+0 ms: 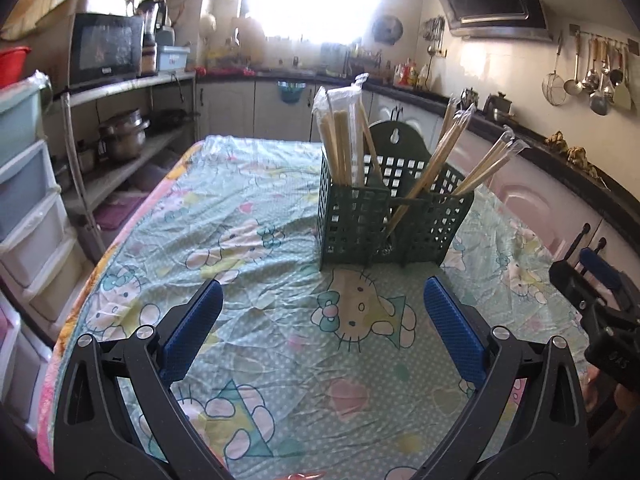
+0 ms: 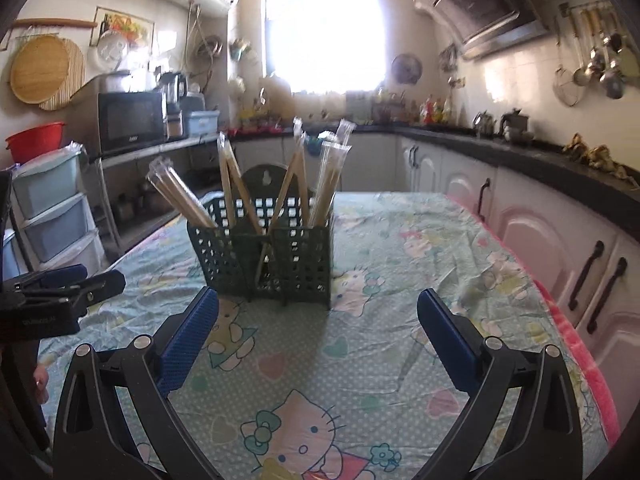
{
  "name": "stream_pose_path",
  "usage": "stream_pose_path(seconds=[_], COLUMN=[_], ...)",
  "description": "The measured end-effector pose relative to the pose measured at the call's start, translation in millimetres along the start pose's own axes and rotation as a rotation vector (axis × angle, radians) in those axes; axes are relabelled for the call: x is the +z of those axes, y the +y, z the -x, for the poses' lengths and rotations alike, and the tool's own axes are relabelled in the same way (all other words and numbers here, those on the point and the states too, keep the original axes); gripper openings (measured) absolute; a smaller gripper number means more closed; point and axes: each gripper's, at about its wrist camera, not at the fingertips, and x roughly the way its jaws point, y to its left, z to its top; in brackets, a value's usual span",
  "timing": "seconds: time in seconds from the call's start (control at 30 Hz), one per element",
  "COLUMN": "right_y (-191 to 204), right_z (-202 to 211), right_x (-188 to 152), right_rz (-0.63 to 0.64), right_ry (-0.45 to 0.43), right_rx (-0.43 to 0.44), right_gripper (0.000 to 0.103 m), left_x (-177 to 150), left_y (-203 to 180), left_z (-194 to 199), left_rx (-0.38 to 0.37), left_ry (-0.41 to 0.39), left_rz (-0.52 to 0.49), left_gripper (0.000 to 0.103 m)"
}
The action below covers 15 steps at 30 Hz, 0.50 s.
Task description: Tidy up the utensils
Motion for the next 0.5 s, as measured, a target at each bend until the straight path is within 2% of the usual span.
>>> stream_pose_path(seconds=[0.1, 0.2, 0.27, 0.37, 0.5], right_y=[4.7, 6.7, 6.5, 8.2, 15.5], right_z=[12.1, 24.2, 29.8, 33.3, 33.7], right_x=[-5.0, -10.2, -15.0, -26.1, -33.2], right_rz=[0.032, 0.043, 0.036, 0.048, 0.087], right_ry=[-0.068, -0.123, -0.136, -0.131, -0.136], right_rx=[-0.01, -0.018, -0.02, -0.039, -0.037], right_gripper=[0.097, 0.097, 0.097, 0.097, 0.097], left_x=[-5.3, -11.5, -14.9, -24.0, -32.0], left_y=[-2.8, -9.8, -14.2, -21.4, -27.1], left_z=[5.4, 12.0, 14.9, 19.7, 21.4], left_rx=[-0.014, 0.006, 0.015, -0.011, -0.043], left_ry=[-0.048, -0.109, -0.137, -0.181, -0.191], left_rz=[0.007, 0.003, -0.005, -0.022, -0.036], left_gripper=[0.093, 0.093, 0.093, 0.093, 0.093])
